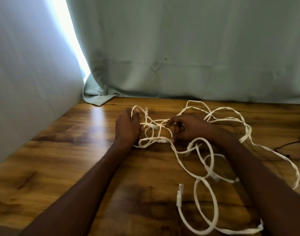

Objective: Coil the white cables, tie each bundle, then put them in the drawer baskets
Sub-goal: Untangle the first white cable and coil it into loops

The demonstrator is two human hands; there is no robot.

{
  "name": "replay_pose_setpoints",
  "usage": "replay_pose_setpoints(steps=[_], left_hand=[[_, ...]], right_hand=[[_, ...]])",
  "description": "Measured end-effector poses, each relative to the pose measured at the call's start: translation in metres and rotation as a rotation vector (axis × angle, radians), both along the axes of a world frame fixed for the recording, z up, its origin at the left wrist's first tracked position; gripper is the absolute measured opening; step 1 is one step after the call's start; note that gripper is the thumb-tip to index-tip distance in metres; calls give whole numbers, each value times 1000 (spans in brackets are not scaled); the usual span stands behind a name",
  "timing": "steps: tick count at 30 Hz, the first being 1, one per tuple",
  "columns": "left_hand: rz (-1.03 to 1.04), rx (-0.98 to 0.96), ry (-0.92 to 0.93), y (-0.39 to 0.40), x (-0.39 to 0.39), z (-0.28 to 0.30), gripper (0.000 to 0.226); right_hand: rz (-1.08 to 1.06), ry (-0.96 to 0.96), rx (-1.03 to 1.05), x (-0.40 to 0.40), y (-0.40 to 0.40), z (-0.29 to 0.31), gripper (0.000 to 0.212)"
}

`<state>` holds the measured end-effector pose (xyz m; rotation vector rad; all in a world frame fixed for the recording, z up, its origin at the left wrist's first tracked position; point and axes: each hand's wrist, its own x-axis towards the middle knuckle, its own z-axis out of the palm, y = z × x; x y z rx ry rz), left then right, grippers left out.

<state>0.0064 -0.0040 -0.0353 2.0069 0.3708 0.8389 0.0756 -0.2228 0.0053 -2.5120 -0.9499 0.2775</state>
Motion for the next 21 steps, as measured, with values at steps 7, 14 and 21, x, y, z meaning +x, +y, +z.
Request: replay_pose_setpoints(steps=[7, 14, 21], left_hand=[[48, 43, 3, 16, 37, -6, 32], [140, -95, -15, 30, 73, -2, 34], [73, -212, -89, 36, 73, -2, 33]], right_hand=[[-230, -169, 169, 29, 23, -22, 38], [-400, -317, 255, 67, 45, -36, 31], [-264, -167, 948, 38, 32, 2, 5]])
